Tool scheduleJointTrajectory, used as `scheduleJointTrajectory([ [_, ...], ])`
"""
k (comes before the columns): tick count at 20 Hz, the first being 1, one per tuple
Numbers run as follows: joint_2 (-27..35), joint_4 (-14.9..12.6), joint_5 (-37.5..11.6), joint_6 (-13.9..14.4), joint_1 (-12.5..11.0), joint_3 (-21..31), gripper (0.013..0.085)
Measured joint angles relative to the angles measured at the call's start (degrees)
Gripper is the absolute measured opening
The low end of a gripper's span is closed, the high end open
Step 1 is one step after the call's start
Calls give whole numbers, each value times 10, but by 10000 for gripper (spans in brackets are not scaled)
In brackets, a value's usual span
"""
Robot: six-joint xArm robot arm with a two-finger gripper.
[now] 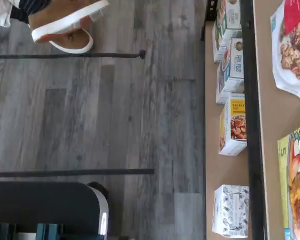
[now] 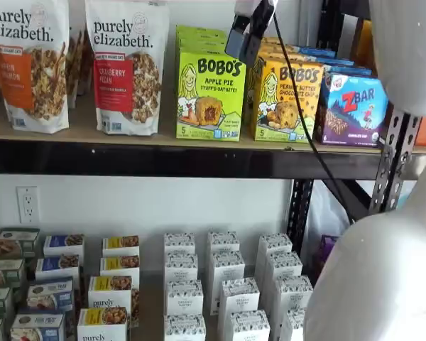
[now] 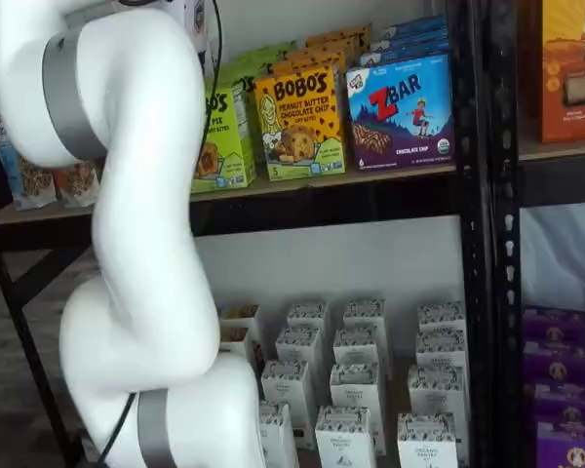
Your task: Pick the green box on the top shelf, the fourth from the left
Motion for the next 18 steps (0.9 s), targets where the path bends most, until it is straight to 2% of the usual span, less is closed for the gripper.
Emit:
scheduleJointTrajectory([
  [2, -9, 2, -24, 1, 3, 13, 850],
  [6, -5, 3, -32, 6, 9, 11, 850],
  [10, -17, 16, -65, 5, 8, 32, 850],
  [14, -35, 29, -117, 1, 6, 61, 850],
  [18, -50, 30, -165, -5, 2, 84, 850],
])
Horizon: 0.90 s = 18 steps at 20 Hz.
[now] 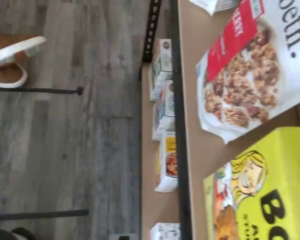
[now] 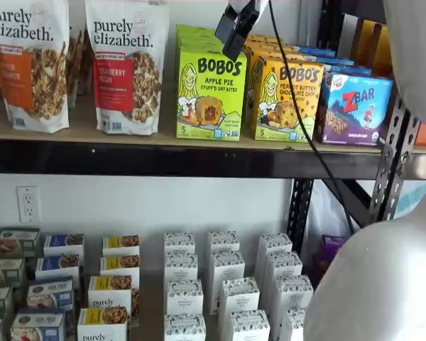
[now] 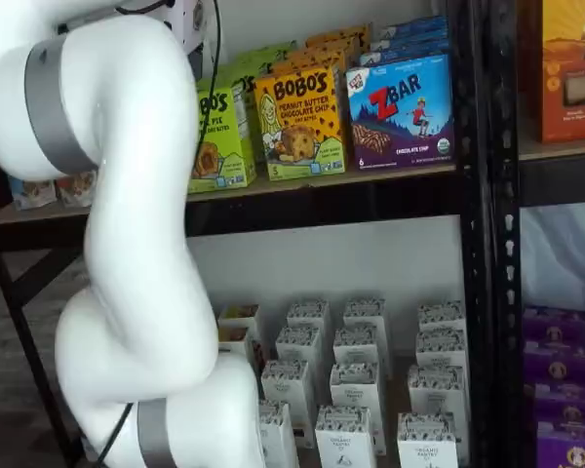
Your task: Pick the green box on the top shelf, the fourth from the left
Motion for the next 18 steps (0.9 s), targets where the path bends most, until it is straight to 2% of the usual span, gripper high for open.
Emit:
scheduleJointTrajectory([
  [8, 1, -14, -46, -24, -19, 14, 850],
  [18, 32, -17, -68, -51, -38, 5, 850],
])
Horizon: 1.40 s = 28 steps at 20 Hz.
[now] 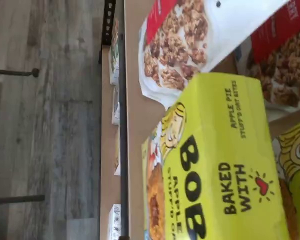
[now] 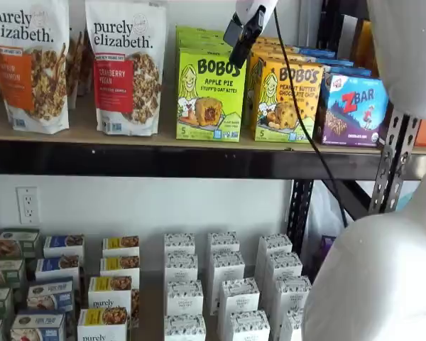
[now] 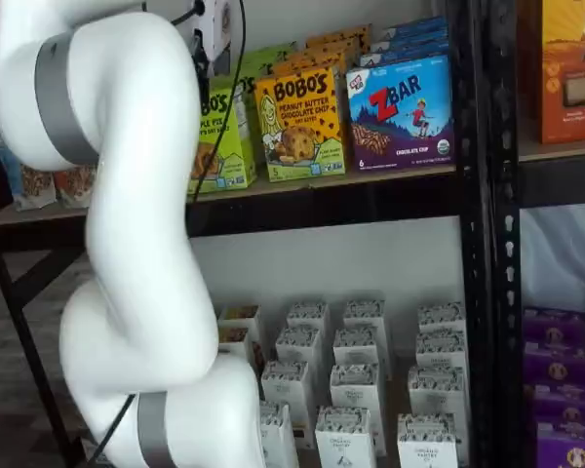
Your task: Pick the green box on the top shelf, the fourth from the left
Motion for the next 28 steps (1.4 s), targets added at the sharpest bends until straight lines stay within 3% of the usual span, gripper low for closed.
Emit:
scheduleJointTrajectory([
  [12, 57, -24, 32, -1, 4, -52, 850],
  [21, 77, -57, 45, 8, 20, -68, 850],
  [28, 84, -66, 49, 11, 26, -69, 850],
])
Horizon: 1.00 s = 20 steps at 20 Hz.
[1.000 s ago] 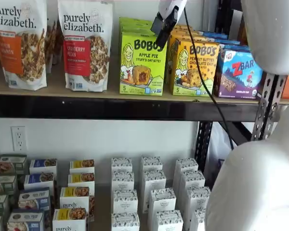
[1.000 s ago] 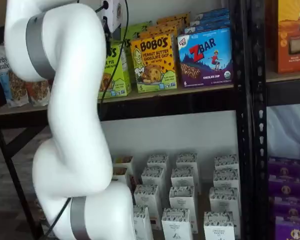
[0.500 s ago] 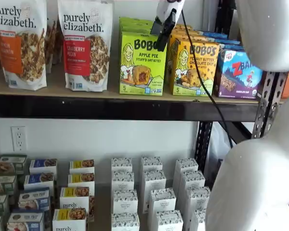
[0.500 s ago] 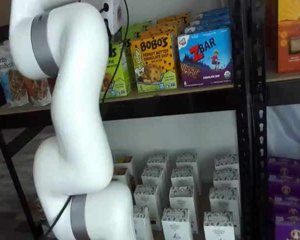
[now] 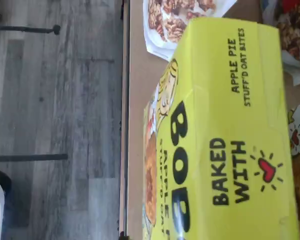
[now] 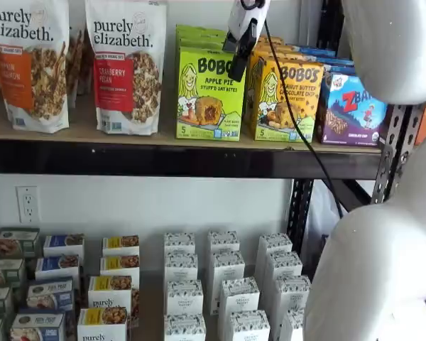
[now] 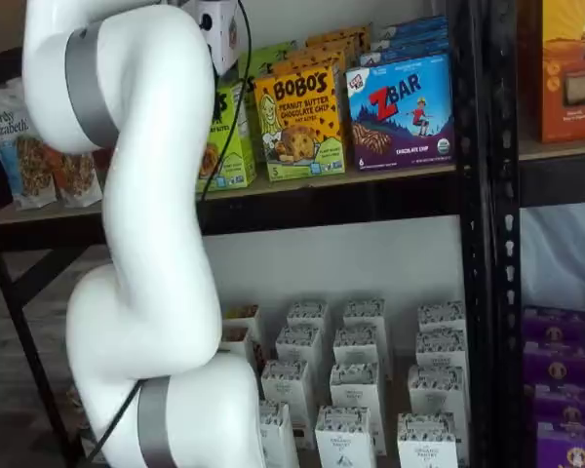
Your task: Pick the green box on the top shelf, the fourth from the left
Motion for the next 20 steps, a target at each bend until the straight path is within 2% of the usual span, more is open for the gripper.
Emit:
scheduleJointTrajectory([
  [7, 2, -1, 2, 1, 2, 2, 850],
  [9, 2, 1, 4, 1, 2, 2, 770],
  [12, 2, 3, 5, 1, 2, 4, 730],
  [14, 1, 3, 5, 1, 2, 4, 650],
  [15, 0, 4, 6, 1, 2, 5, 650],
  [16, 0, 5, 6, 1, 1, 5, 610],
  [20, 5, 4, 18, 2, 2, -4, 610],
])
